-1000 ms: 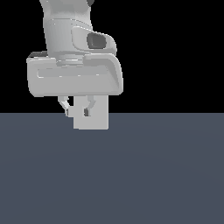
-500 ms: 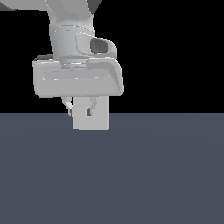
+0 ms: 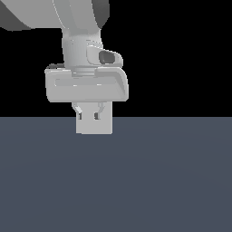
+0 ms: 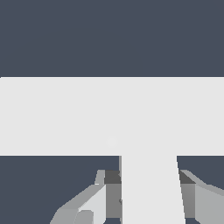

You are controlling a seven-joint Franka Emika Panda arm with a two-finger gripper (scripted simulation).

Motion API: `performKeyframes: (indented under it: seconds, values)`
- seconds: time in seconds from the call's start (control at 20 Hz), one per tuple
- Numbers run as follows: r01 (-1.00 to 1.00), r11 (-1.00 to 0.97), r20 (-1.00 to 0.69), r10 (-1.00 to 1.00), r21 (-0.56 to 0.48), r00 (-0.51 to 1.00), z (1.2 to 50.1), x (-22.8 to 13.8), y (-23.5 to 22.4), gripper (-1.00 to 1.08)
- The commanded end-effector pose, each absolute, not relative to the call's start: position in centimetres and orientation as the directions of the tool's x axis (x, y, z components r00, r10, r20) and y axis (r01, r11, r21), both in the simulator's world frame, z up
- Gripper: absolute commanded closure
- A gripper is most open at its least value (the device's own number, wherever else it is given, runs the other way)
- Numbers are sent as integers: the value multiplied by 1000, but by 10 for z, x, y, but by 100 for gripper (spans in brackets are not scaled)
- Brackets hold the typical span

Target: Plug the charger into the wall socket.

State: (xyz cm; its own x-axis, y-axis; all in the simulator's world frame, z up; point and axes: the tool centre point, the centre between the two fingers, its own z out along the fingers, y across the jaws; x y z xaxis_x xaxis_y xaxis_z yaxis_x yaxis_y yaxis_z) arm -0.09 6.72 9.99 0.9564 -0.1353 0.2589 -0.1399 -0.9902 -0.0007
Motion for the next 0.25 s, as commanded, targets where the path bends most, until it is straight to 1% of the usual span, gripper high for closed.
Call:
performKeyframes:
  seconds: [0.0, 0.2]
  values:
    - [-140, -990, 259, -135, -1, 956, 100, 3, 67, 108]
    - [-140, -990, 259, -135, 0, 956, 100, 4, 67, 108]
